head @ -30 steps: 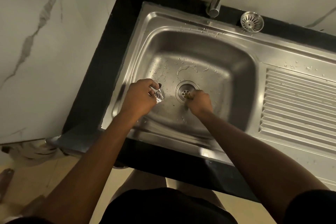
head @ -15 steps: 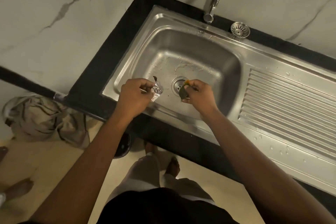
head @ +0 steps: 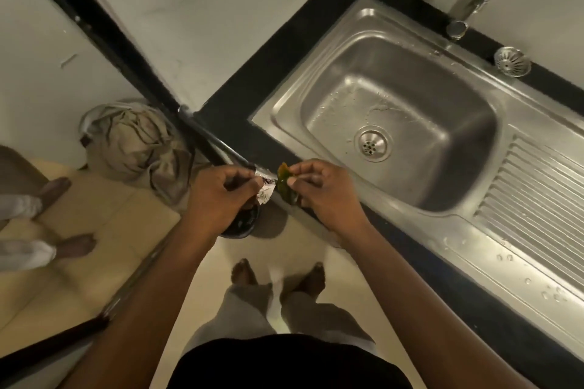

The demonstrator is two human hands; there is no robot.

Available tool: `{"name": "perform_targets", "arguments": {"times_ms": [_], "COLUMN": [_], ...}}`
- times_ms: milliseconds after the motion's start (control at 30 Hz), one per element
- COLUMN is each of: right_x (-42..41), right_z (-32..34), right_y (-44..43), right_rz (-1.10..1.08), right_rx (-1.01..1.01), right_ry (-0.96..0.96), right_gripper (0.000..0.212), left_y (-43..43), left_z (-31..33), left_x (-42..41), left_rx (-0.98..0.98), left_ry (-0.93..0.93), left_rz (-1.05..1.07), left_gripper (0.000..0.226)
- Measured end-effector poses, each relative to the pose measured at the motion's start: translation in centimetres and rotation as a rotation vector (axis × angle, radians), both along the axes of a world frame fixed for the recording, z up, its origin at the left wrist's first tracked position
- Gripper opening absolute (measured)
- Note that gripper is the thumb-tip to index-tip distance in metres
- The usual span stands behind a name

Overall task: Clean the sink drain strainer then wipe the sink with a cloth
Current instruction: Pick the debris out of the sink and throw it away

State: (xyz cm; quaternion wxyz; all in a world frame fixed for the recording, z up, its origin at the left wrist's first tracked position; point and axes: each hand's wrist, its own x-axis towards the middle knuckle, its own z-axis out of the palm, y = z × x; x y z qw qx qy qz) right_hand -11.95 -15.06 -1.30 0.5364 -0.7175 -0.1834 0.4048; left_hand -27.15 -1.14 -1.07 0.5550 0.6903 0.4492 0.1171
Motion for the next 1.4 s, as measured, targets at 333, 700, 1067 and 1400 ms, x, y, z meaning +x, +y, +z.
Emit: {"name": "perform_targets", "arguments": {"times_ms": [333,700,1067,1400], "right_x": [-9.5,-13.1,-14.2,-14.3], "right_z": [-9.9,-26.0,-37.0,-39.5], "right_y": [5.8,12.7,17.3,17.7], "right_rz": [0.039,-0.177,-0.164,-0.027], "right_rx": [-0.243,-0.492,-0.567,-0.584], "right_ry": [0.146,0.242,0.138,0.104], "right_gripper": [0.014,0.017,0.028,0.033], "left_y": [3.7,9.2,11.1,11.9], "left_z": [-11.2,-26.9,-34.8,-36.1], "left_x": [-10.3,-14.7,-13.3,-12.5], "left_rx": [-0.153,-0.184,-0.045,-0.077], "left_ry": [0.18,0.313,0.405,0.501], "left_rz": [0.081,0.128,0.026,-0.048], "left_gripper": [0.027,0.02,0.014,0.037]}}
